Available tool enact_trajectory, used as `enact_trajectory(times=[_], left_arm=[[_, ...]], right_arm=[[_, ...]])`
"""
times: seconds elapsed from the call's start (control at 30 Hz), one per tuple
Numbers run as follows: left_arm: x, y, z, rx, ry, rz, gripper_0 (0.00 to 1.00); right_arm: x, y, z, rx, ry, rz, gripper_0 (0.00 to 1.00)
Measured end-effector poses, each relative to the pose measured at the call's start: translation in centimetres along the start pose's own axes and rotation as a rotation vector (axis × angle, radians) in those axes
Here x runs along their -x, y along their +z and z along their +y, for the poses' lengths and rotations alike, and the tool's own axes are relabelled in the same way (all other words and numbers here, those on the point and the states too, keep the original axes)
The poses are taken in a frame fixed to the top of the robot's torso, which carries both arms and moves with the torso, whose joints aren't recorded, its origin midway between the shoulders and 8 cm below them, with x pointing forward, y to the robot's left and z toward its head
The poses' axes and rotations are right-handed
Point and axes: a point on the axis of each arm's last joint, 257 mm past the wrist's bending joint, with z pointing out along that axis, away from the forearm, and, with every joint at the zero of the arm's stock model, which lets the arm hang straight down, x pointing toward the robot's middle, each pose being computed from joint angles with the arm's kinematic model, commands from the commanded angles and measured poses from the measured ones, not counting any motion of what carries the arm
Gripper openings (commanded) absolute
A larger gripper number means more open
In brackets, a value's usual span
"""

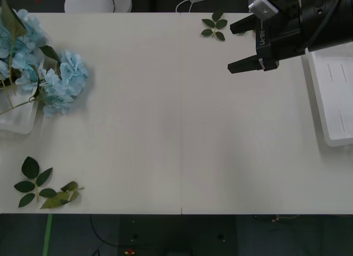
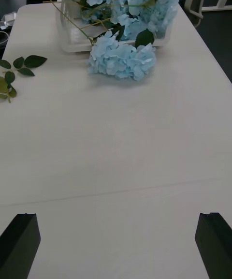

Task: Place the red flowers into the right box and the blue flowers into the left box. If a person shows an open palm, hand one flower to the person first, then continue sorting.

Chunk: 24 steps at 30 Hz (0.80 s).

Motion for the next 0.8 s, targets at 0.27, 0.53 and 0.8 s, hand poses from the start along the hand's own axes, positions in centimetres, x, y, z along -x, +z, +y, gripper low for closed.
enact_trajectory(times=[0.27, 0.53, 0.8], left_arm=[[0.1, -0.1, -1.2, -0.047, -0.050, -0.003, 1.00], [0.1, -1.8, -4.5, -0.173, -0.053, 0.043, 1.00], [-2.5, -7.7, -10.5, -0.241, 0.164, 0.149, 1.00]], right_arm=[[-0.3, 0.0, -0.3, -0.014, -0.006, 0.010, 1.00], [-1.0, 0.2, -0.5, -0.028, -0.050, 0.051, 1.00], [-1.0, 0.2, -0.5, -0.028, -0.052, 0.051, 1.00]])
